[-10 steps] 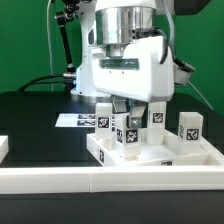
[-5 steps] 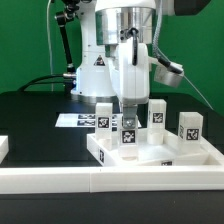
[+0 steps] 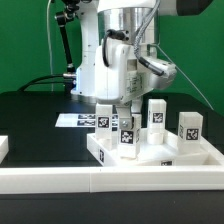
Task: Assemble square table
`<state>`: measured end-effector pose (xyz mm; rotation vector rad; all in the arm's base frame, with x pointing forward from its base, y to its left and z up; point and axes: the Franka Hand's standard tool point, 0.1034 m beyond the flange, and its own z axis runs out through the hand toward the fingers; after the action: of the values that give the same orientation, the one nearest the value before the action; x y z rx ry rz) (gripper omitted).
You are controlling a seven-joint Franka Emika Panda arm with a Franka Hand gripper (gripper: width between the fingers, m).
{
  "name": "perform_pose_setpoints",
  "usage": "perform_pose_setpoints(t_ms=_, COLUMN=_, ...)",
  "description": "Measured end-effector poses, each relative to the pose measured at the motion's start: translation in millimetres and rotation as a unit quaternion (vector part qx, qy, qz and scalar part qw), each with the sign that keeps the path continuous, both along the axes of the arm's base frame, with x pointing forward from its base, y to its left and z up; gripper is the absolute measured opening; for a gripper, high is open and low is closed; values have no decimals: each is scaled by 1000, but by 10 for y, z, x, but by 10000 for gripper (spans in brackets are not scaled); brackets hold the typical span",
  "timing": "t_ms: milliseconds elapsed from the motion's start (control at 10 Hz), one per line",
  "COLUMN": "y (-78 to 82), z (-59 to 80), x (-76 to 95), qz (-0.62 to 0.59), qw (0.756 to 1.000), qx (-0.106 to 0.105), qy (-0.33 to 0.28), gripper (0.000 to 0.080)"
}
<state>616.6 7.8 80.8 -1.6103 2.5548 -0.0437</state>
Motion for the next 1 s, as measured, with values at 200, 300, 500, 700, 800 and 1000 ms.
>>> perform_pose_setpoints(t_ms=200, y=2, z=-2, x=1, qz=9, qw=1000, qx=0, qy=-1, gripper=392)
perform_pose_setpoints(t_ms=300, y=0, z=-2, x=0, qz=28, qw=1000, qx=-2, qy=-1, gripper=392)
perform_pose_setpoints(t_ms=500, y=-45, z=-10, x=-21, qz=87, qw=996, qx=-7, qy=3, gripper=612)
perform_pose_setpoints(t_ms=700, y=-62, z=2, x=-25, qz=219, qw=976, qx=-15, qy=10, gripper=642)
perform_pose_setpoints(t_ms=800, y=-68, z=15, x=-10, qz=267, qw=964, qx=-20, qy=6, gripper=647)
perform_pose_setpoints(t_ms=1000, y=-81, z=18, x=-6, qz=349, qw=937, qx=-28, qy=1, gripper=649)
